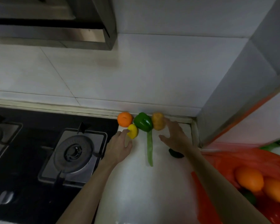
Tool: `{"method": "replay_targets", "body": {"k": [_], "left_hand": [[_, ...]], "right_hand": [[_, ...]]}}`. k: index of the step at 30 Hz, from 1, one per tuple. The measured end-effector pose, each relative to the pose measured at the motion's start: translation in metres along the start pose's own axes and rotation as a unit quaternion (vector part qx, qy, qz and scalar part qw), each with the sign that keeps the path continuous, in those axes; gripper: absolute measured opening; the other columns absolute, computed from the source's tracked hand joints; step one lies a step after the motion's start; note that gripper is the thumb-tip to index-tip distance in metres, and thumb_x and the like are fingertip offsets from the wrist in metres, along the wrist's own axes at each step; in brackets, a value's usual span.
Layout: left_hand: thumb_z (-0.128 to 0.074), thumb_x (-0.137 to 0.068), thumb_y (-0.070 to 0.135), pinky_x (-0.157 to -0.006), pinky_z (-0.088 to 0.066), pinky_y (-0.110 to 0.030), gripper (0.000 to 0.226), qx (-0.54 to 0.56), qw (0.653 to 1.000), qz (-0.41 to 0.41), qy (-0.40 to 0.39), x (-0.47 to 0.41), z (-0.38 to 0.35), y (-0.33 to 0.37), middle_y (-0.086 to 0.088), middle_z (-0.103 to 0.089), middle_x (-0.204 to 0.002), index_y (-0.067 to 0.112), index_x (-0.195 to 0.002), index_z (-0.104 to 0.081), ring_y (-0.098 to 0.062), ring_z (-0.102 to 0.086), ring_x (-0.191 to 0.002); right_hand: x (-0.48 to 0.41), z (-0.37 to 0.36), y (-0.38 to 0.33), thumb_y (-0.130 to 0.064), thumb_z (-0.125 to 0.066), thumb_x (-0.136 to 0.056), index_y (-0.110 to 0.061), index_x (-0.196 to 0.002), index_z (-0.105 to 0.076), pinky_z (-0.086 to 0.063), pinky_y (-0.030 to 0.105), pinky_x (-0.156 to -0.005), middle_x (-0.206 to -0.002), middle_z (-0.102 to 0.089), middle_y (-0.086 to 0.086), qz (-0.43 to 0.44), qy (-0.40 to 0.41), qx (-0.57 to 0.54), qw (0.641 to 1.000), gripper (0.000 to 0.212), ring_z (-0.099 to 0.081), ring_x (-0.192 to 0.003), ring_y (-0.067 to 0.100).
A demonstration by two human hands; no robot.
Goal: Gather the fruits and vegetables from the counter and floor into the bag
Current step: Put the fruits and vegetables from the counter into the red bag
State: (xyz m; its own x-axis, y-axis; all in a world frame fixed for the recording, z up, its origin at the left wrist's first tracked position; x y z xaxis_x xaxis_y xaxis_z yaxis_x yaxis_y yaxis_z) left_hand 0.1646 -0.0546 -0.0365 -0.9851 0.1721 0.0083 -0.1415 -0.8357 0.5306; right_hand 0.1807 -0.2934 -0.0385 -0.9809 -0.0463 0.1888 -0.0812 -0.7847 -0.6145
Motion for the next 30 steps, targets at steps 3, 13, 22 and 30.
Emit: {"method": "replay_targets", "body": {"k": [3,13,22,30], "left_hand": [[-0.058,-0.085,0.031,-0.066,-0.052,-0.041,0.049,0.019,1.0,0.008,-0.001,-0.018,-0.011,-0.007,-0.014,-0.06,-0.101,0.016,-0.131,-0.045,-0.03,-0.061,-0.085],[-0.065,-0.085,0.03,-0.07,-0.054,-0.039,0.055,0.074,0.997,0.017,0.003,-0.055,-0.046,-0.018,-0.011,-0.051,-0.115,0.019,-0.135,-0.043,-0.023,-0.055,-0.091],[-0.069,-0.084,0.021,-0.081,-0.046,-0.027,0.054,0.129,0.991,0.011,0.04,-0.053,-0.047,-0.02,-0.008,-0.05,-0.118,0.018,-0.134,-0.048,-0.016,-0.052,-0.097],[-0.069,-0.084,0.022,-0.079,-0.049,-0.03,0.06,0.13,0.99,0.023,0.045,-0.028,-0.022,-0.016,-0.006,-0.047,-0.112,0.021,-0.138,-0.044,-0.016,-0.051,-0.091]], "right_hand": [[-0.015,-0.005,-0.005,-0.03,-0.064,-0.087,-0.023,-0.15,-0.017,-0.031,0.04,-0.109,-0.146,-0.031,0.011,-0.005,-0.013,-0.01,1.0,0.079,-0.033,-0.133,0.029],[-0.064,-0.036,0.005,-0.027,-0.062,-0.078,-0.031,-0.14,-0.032,-0.04,0.054,-0.098,-0.132,-0.042,0.011,0.014,-0.003,-0.055,0.998,0.069,-0.04,-0.121,0.035],[-0.066,-0.04,0.015,-0.021,-0.06,-0.091,-0.033,-0.145,-0.028,-0.039,0.048,-0.104,-0.141,-0.034,0.01,0.024,0.027,-0.083,0.996,0.064,-0.04,-0.126,0.028],[-0.033,-0.013,0.004,-0.022,-0.061,-0.09,-0.03,-0.144,-0.032,-0.036,0.027,-0.09,-0.14,-0.032,0.009,0.018,0.073,-0.101,0.992,0.062,-0.043,-0.115,0.019]]}}
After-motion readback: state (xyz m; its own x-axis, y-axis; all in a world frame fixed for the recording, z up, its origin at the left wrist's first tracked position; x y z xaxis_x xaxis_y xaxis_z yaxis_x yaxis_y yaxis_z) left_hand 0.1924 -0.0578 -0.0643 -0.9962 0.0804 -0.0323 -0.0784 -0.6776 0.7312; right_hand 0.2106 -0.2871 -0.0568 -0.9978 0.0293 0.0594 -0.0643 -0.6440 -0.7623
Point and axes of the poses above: each hand's wrist, its own x-axis away from the middle knuckle, its own z-axis out of the back of the hand, y = z × x, the point moved 6 cm from there along -x, towards the middle knuckle
